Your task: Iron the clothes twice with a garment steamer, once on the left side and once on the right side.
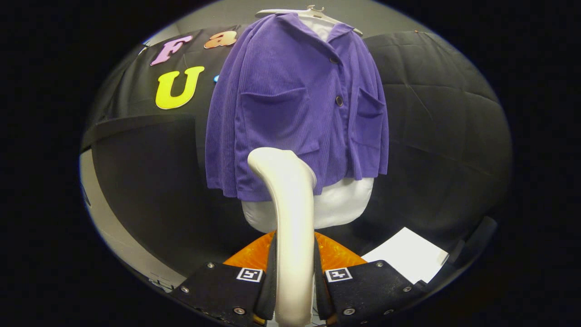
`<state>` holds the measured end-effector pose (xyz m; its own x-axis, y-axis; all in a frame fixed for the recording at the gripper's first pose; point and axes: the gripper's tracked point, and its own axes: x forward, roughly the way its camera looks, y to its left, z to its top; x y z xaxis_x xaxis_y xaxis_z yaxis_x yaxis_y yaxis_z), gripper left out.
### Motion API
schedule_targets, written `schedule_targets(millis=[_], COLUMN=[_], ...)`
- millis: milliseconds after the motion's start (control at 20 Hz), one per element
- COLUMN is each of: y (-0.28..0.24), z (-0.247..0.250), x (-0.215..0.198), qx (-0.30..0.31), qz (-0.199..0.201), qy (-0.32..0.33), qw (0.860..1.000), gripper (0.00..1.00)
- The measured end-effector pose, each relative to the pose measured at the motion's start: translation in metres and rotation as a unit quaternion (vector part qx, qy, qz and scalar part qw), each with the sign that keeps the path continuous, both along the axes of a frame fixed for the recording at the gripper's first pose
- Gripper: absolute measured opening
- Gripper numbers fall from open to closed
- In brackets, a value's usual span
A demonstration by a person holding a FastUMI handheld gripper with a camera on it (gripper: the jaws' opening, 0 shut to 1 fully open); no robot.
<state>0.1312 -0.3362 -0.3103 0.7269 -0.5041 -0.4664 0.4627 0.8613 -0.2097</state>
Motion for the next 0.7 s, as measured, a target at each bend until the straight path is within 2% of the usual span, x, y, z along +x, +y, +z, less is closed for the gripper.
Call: schedule_targets(millis=[300, 600, 700], y=[-0.003, -0.011, -0.018], z=[0.096, 0.194, 0.224], x=[-0.008, 0.0, 0.013], qx=[-0.035, -0.068, -0.076], qz=[-0.017, -0.021, -0.02], qy=[-0.076, -0.156, -0.18], qw=[0.996, 0.985, 0.981], gripper=[0.36, 0.36, 0.36])
